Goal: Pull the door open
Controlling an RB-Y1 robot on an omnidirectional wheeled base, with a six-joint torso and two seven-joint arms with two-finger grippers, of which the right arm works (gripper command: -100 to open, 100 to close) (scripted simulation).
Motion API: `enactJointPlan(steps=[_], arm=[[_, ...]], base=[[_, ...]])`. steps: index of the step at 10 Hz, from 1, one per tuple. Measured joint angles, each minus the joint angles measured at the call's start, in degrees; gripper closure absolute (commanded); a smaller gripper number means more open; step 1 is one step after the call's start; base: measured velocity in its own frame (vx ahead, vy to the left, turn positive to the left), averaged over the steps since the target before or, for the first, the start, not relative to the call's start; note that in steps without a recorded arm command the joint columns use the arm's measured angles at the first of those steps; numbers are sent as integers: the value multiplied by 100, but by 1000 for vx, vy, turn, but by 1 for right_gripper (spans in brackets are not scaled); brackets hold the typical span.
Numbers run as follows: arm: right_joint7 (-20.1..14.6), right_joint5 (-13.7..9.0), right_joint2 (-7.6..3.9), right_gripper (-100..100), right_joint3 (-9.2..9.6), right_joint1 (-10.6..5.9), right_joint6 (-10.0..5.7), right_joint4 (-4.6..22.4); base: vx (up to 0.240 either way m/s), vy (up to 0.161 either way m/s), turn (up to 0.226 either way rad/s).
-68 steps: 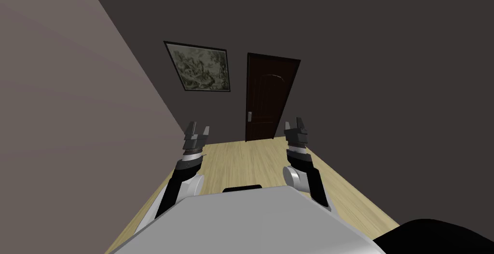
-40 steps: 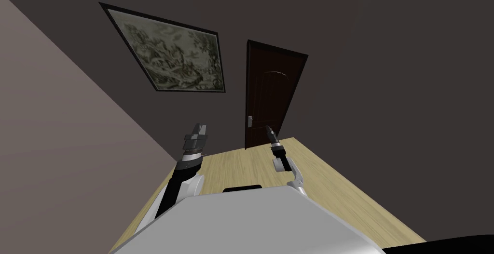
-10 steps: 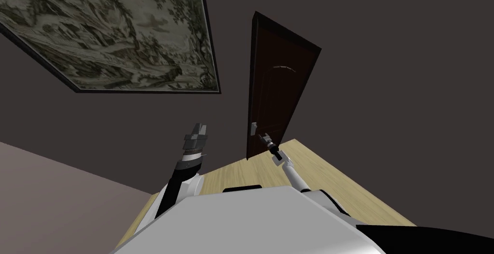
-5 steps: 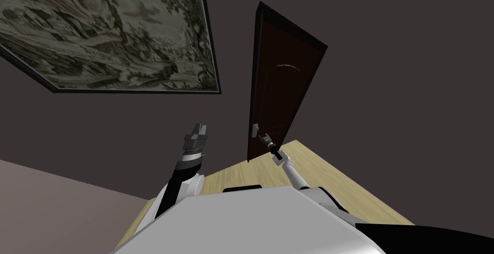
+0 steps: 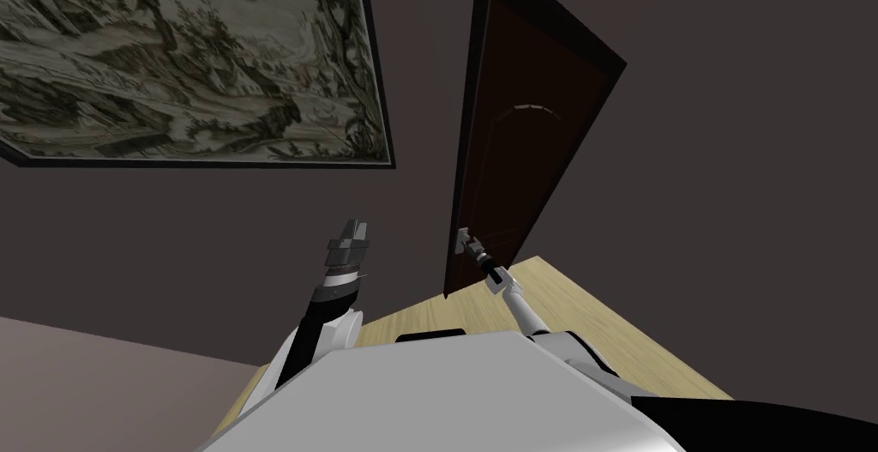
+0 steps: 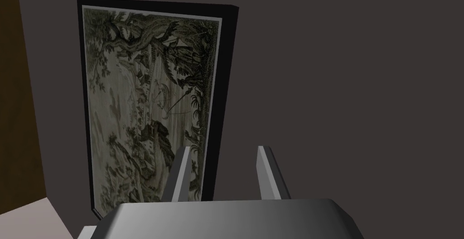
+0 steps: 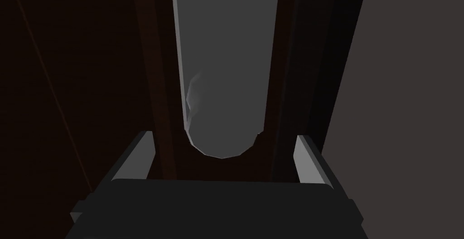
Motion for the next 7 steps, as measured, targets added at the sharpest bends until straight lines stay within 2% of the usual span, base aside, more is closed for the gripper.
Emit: enactJointPlan(steps=[1, 2, 7], arm=[[6, -8, -5, -100, -22, 3, 11, 7], [8, -9, -5, 100, -25, 1, 12, 7], [8, -3, -6, 100, -17, 12, 22, 20]], base=[[92, 13, 10], [-12, 0, -7], [-16, -4, 1]])
